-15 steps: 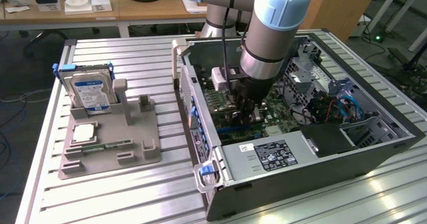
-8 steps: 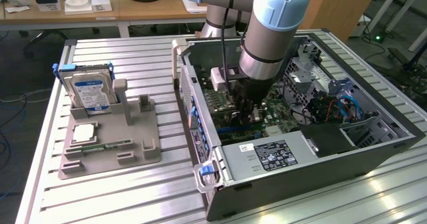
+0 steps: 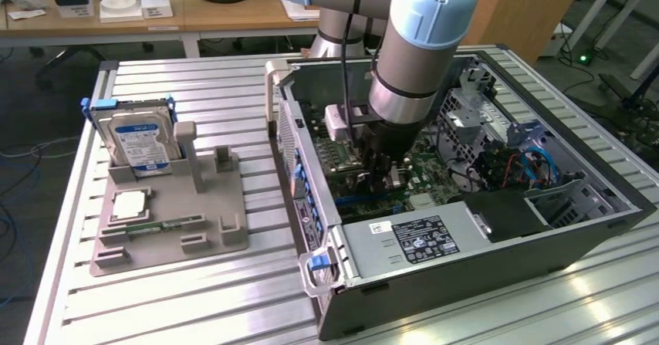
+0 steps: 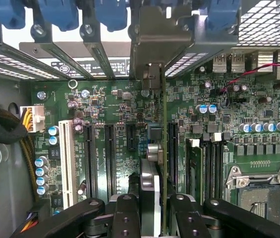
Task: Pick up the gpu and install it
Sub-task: 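Insert the gpu into the slot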
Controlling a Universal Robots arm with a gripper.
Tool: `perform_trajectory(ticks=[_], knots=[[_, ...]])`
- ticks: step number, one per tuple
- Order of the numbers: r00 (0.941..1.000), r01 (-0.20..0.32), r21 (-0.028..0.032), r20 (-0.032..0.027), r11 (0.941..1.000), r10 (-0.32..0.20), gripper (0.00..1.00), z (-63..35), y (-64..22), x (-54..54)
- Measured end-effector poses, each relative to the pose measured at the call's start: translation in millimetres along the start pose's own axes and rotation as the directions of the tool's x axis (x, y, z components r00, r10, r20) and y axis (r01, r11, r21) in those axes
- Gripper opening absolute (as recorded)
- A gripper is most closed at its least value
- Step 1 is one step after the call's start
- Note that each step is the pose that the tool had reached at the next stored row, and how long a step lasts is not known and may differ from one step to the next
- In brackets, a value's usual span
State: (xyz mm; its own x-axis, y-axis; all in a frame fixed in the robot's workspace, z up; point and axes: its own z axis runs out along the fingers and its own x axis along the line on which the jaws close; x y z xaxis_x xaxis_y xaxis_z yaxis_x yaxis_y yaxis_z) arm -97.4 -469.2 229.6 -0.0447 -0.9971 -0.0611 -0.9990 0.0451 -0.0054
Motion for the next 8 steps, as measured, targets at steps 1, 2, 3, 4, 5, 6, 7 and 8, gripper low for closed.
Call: perform_trajectory(ticks=[1,2,3,4,5,6,7,8], knots=[[1.0,0.0,-0.0002,-0.0003,1.0,0.0,0.28,0.5,0.0,0.1],[1.0,0.0,-0.0005,-0.0005,1.0,0.0,0.28,0.9,0.1,0.1],[1.0,0.0,-0.0008,-0.0006,1.0,0.0,0.28,1.2,0.1,0.2],[1.0,0.0,-0.0006,-0.0006,1.0,0.0,0.28,1.4,0.1,0.2],[1.0,0.0,-0.0005,-0.0005,1.0,0.0,0.28,1.4,0.1,0.2],[1.0,0.0,-0.0004,-0.0003,1.0,0.0,0.28,1.6,0.1,0.1],[1.0,0.0,-0.0002,0.0,1.0,0.0,0.28,1.4,0.1,0.1],[1.0,0.0,0.0005,0.0013,1.0,0.0,0.28,0.4,0.0,-0.1]])
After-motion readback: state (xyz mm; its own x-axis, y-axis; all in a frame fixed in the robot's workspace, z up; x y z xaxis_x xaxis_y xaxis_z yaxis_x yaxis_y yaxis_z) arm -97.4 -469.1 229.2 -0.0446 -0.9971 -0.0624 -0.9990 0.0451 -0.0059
